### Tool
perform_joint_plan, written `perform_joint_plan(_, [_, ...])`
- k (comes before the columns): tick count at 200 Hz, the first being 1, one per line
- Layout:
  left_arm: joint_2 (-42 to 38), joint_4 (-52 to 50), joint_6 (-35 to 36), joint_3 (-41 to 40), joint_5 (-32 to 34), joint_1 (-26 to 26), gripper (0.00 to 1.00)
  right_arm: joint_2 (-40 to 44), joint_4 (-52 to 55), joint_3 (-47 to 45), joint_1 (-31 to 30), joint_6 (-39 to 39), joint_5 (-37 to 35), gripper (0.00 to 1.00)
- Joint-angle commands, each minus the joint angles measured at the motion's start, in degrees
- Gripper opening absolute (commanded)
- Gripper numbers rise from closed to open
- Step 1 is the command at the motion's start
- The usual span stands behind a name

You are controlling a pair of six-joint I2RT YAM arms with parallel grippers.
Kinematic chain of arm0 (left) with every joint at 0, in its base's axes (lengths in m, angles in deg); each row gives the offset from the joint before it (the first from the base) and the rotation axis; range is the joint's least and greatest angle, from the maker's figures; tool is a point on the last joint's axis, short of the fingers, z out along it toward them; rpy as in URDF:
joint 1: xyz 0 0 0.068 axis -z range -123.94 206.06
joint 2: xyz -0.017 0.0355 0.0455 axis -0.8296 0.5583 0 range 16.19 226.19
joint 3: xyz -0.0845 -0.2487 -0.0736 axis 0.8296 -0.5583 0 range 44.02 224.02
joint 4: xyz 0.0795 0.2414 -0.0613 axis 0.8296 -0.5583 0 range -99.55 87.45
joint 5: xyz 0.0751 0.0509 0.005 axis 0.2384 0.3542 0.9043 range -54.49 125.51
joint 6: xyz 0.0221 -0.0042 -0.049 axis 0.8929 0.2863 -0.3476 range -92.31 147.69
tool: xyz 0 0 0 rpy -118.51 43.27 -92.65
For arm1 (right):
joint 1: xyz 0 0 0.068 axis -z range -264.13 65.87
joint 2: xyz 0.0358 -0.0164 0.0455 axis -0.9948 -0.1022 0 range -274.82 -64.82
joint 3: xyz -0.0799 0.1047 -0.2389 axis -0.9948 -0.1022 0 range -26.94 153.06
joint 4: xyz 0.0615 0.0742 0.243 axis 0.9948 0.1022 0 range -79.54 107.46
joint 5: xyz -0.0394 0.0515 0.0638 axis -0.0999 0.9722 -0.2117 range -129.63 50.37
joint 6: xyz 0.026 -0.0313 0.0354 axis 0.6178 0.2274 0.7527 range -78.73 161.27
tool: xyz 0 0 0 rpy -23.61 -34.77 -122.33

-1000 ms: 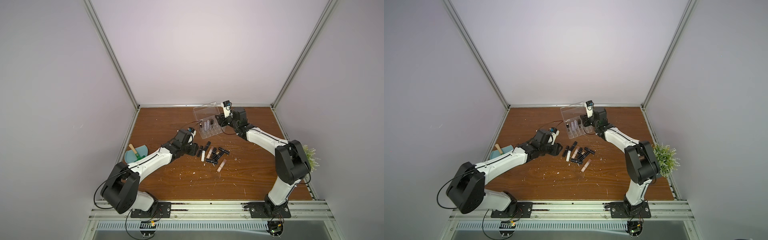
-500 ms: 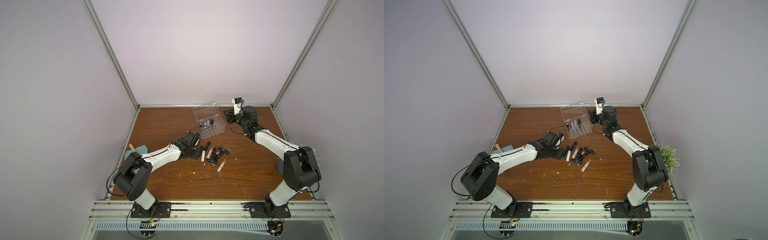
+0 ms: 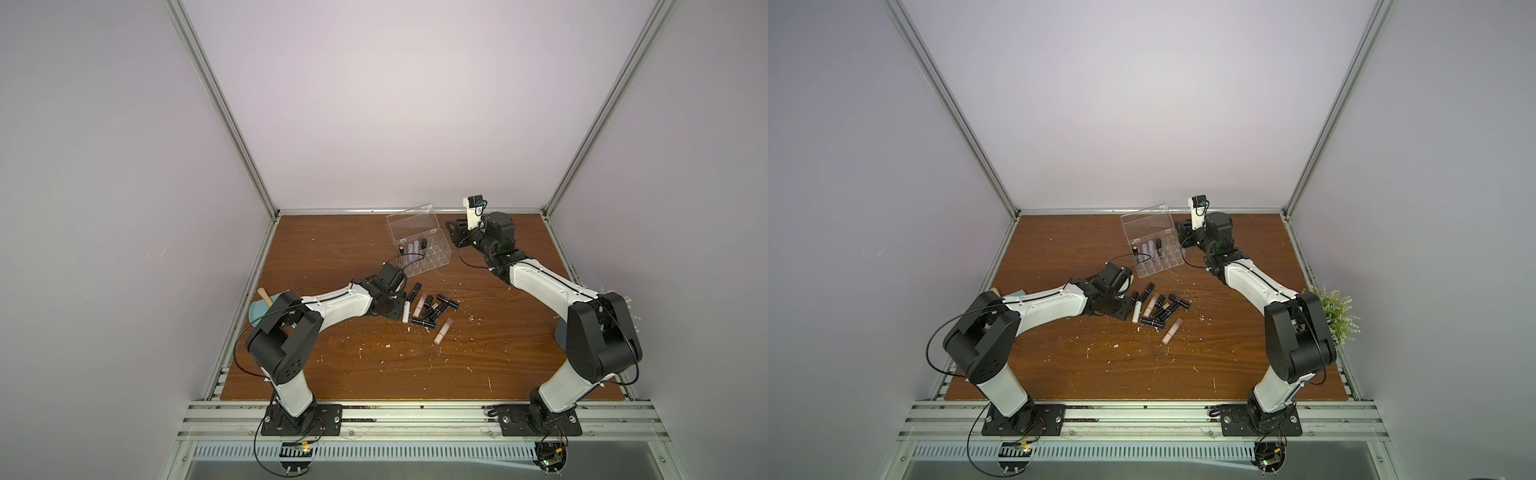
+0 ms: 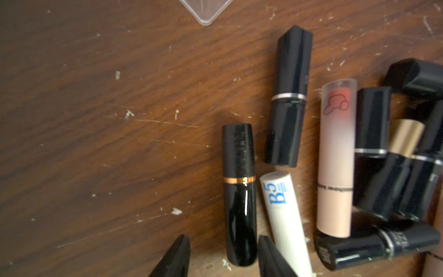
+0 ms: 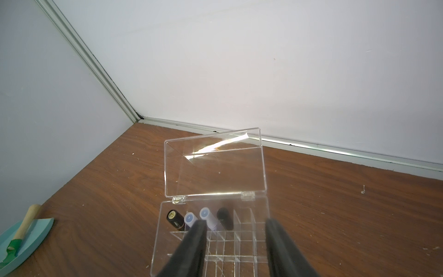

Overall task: Arrange the lipsticks in the organizer
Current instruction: Pick up the lipstick at the center of the board.

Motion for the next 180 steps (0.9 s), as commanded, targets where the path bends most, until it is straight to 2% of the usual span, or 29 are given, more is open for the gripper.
perform_joint_plan(1, [1.1,-1.4,0.3,1.6,0.7,0.5,0.51,-0.1,-1.4,1.1,0.2,0.7,1.5,0.46])
perform_joint_plan(97, [4.8,-2.9,2.0,5.4,1.4,0.5,0.49,0.0,-1.3,1.0,0.6,1.0,1.9,0.46])
perform_joint_plan(180, [7.7,-5.1,2.7,7.3,2.9,0.5,0.43,0.0,-1.3,1.0,0.7,1.2,2.1,0.46])
